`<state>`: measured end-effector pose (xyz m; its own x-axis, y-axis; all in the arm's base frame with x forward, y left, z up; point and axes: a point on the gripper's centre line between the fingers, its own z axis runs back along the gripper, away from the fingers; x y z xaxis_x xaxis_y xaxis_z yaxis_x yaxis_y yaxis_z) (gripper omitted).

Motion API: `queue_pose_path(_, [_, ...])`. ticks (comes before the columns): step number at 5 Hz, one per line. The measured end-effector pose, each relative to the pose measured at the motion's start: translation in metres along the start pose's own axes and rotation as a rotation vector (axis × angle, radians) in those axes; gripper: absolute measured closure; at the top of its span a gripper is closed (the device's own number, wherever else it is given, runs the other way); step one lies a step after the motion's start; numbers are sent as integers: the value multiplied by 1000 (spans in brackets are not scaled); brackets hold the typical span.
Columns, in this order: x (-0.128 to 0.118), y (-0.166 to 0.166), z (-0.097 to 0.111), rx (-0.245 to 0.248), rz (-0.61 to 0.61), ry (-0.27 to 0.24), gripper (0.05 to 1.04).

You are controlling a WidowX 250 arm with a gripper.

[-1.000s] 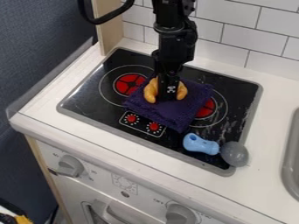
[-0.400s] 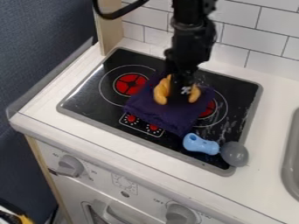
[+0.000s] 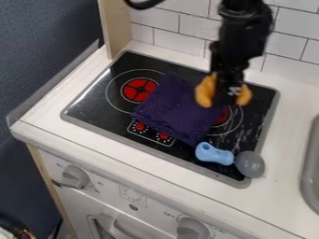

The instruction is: Put the croissant on the right side of the stove

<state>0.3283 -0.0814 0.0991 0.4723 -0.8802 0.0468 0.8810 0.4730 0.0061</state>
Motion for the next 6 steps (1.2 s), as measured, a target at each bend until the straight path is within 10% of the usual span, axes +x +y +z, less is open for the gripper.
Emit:
queue_pose_path(2, [48, -29, -23, -52, -172, -9, 418])
queue_pose_path(6, [25, -12, -51, -129, -114, 2, 418])
